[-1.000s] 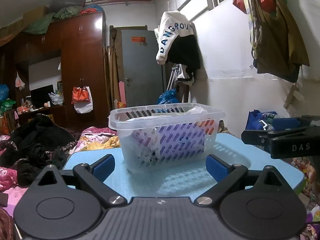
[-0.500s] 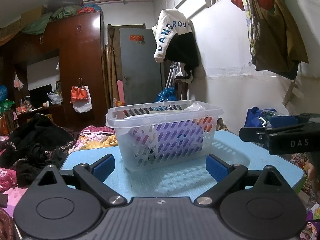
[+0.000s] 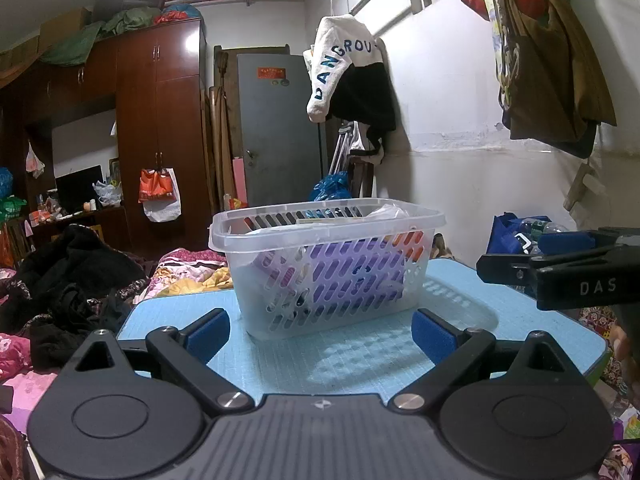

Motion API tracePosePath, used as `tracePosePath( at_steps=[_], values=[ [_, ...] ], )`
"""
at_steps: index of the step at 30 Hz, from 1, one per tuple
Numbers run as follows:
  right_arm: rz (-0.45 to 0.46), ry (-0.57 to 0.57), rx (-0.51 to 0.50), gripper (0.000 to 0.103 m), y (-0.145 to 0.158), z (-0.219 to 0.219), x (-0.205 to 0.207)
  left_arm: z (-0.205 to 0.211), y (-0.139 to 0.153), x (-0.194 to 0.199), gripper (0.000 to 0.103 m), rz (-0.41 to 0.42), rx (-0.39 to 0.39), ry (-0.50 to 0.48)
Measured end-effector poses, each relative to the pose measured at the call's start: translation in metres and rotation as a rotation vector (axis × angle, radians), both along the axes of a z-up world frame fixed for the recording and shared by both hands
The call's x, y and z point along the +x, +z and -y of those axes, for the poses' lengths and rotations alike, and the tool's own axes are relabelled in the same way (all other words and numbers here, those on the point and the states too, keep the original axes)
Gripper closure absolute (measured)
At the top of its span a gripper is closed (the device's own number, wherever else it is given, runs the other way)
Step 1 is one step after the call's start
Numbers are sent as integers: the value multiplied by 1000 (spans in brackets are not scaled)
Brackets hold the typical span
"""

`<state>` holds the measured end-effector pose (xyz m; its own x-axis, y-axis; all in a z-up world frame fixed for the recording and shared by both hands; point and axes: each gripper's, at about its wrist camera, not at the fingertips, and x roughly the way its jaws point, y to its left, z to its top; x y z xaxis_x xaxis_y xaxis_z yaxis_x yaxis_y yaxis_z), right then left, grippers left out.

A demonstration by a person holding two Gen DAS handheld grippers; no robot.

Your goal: Organize objects

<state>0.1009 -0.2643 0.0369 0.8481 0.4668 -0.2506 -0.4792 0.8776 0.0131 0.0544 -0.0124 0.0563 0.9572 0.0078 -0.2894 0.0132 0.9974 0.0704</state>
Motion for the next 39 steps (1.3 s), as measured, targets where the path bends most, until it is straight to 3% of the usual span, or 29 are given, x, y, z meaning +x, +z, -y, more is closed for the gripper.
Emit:
tracePosePath(
  at_steps=[39],
  values=[
    [7,12,-6,0,0,-2,-3,4,-2,3,4,-9,0,-13]
  ],
)
